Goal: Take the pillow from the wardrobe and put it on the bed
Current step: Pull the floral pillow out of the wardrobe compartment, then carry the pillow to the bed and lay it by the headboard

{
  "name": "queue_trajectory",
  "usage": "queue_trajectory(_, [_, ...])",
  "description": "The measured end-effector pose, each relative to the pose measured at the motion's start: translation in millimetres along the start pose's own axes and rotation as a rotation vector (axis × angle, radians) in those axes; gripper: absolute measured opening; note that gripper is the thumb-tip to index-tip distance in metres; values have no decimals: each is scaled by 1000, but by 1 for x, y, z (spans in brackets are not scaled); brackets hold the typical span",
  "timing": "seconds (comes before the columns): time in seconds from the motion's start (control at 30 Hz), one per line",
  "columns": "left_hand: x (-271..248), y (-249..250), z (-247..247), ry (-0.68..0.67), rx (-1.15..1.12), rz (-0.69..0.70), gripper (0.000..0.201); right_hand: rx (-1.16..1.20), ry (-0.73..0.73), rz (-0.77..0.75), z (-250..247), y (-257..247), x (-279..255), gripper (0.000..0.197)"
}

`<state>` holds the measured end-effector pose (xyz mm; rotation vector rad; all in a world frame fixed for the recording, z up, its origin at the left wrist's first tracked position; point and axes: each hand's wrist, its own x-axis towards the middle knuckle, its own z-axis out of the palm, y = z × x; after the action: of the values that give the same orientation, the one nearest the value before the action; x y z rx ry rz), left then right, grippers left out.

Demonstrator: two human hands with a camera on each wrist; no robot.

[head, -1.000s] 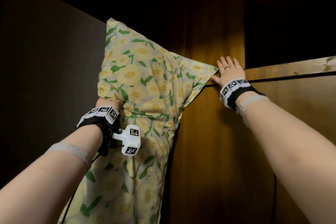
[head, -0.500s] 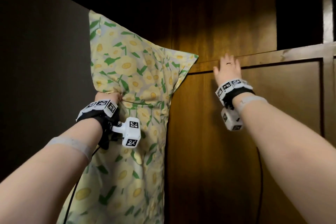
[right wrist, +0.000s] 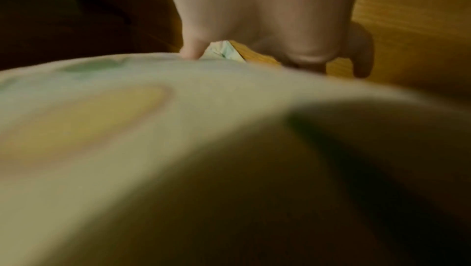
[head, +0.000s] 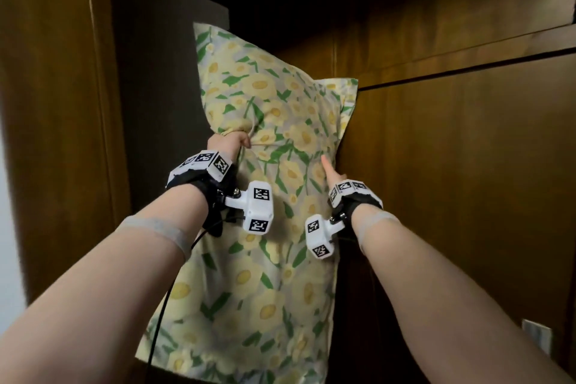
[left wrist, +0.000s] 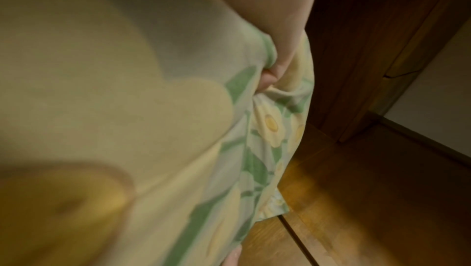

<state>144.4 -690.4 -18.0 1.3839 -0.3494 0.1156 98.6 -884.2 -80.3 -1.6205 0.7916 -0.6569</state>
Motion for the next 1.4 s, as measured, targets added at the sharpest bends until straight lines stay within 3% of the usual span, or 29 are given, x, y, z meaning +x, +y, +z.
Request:
queue_trajectory(0.1, [-17,1,-11,-3,12,18,23,-74,-111,1,-4,5,-22,111])
queue_trajectory(0.17, [-27,0,-18,8,0,13,13,6,-71,-19,-6,11,-40,97])
queue_trajectory(0.3, [-51,-11,-30,4,-4,-26,14,387,36,-81,-8,33,-57,77])
queue_trajectory(0.43, [-88,-30,-38,-9,33,-63,15,529,143,-131,-19,64,-83,67])
queue_trajectory(0.63, [-156,-74,-63,0,49,-193,24,548,151,-115,-30,132,-132,59])
queue_trajectory(0.87, [-229,-122,-111,88,68,-284,19,608,117,-87,-23,201,-195,57])
queue_trajectory(1.1, [-278,-132,-164,198,67,-297,32,657,34,-91,-2,224,-253,58])
queue_trajectory(1.4, [-314,-121,-207,247,274,-311,14,654,-76,54,24,264,-310,52])
